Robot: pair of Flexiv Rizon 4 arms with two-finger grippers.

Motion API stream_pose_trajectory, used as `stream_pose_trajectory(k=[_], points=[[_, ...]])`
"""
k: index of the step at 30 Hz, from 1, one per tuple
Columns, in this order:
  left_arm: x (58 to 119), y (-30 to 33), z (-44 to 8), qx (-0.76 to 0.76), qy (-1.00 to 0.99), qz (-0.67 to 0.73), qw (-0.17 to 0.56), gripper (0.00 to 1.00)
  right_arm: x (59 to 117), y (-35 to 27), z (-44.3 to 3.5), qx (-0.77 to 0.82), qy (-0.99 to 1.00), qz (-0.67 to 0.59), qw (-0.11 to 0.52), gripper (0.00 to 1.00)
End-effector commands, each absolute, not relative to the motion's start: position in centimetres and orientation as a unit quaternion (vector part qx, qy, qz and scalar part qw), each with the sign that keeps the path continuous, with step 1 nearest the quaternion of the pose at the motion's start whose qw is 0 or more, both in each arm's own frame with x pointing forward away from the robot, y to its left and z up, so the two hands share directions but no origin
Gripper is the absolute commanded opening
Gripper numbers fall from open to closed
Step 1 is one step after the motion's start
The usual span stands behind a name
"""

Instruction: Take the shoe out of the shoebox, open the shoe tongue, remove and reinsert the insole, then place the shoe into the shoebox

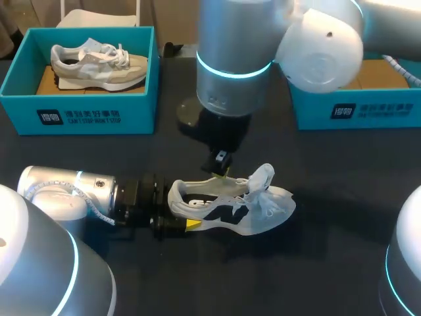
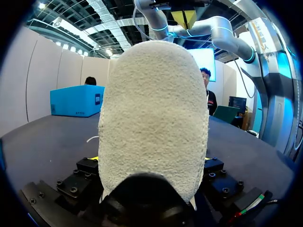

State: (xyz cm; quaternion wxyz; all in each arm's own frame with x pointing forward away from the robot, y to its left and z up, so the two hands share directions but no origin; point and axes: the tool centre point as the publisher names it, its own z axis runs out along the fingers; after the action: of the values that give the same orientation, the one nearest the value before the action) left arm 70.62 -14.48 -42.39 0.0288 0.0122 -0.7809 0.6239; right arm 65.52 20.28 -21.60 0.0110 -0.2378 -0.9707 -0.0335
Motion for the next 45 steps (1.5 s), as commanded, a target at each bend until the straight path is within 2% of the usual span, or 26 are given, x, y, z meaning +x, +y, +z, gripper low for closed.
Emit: stream_pose_trajectory(k=[1,9,21,34,45], points=[[70.6,-14.1,-42.8,0.014,-0.781,0.624,0.027,0.0,65.8,22.7,-23.4,-0.175,-0.984,-0.016,0.013,0.0],[70.6,-14.1,-42.8,0.014,-0.781,0.624,0.027,0.0,67.3,26.7,-27.5,-0.12,-0.993,-0.002,-0.002,0.0],[70.6,-14.1,-42.8,0.014,-0.781,0.624,0.027,0.0,67.5,26.4,-27.8,-0.152,-0.988,0.001,-0.01,0.0],[70.6,-14.1,-42.8,0.014,-0.781,0.624,0.027,0.0,68.8,25.1,-31.5,-0.125,-0.991,-0.009,-0.049,0.0],[70.6,-14.1,-42.8,0.014,-0.781,0.624,0.027,0.0,68.9,24.9,-31.9,-0.141,-0.989,0.0,-0.039,0.0]])
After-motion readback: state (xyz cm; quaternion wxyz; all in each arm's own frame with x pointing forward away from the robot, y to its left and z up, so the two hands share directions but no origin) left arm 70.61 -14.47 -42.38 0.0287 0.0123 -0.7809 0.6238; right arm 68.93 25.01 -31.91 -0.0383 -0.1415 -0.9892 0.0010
